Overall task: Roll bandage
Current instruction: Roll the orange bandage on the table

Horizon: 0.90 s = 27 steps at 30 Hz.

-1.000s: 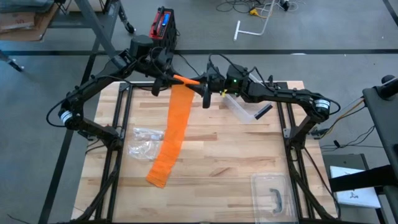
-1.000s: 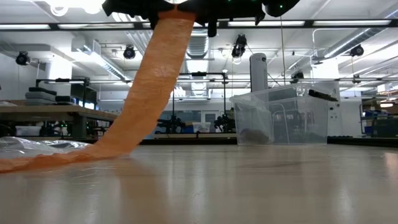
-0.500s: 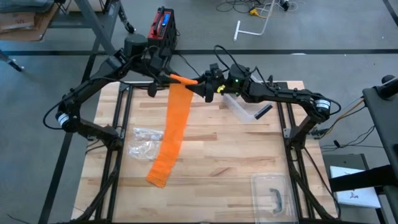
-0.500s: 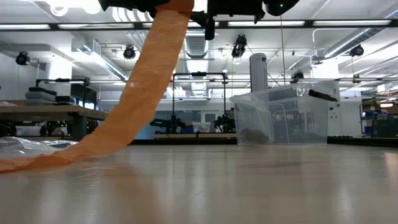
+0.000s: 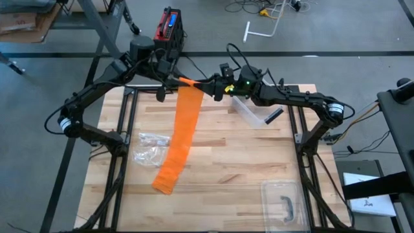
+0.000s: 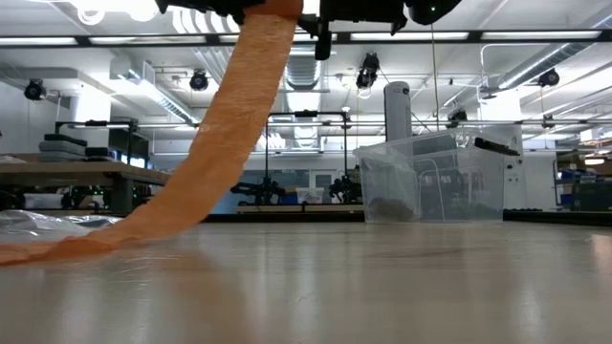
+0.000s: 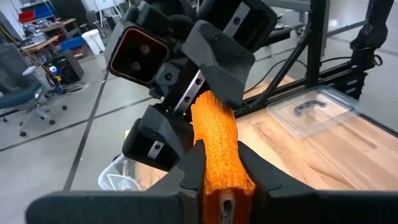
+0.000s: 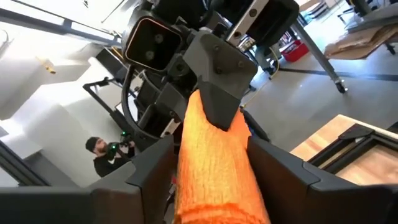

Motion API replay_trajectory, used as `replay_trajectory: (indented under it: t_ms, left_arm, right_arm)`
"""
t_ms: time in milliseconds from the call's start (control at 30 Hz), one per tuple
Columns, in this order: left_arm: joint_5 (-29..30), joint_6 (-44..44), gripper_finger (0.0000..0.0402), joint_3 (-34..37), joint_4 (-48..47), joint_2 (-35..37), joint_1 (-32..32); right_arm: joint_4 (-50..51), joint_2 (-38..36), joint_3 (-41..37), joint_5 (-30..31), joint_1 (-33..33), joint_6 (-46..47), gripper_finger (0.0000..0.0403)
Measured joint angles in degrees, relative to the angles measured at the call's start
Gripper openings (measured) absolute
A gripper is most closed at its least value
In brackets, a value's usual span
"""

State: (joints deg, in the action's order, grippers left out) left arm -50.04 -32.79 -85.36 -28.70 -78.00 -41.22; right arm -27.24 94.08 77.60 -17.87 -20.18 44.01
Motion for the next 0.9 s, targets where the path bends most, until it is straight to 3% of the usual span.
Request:
replay_trajectory:
  t_ms: [400, 700, 900]
  left_arm:
    - [1.4, 4.4, 0.0060, 0.0, -1.9, 0.0, 1.1]
    - [4.8, 11.8, 0.0169, 0.0, -1.4, 0.0, 1.1]
    - [5.5, 16.8, 0.0232, 0.0, -4.2, 0.0, 1.0]
  right_arm:
    - [0.3, 0.1, -0.1, -0.4, 0.0, -5.1, 0.0144]
    - [0.3, 0.1, -0.1, -0.1, 0.0, -14.2, 0.0052]
    - [3.4, 0.1, -0.1, -0.7, 0.1, -25.8, 0.0055]
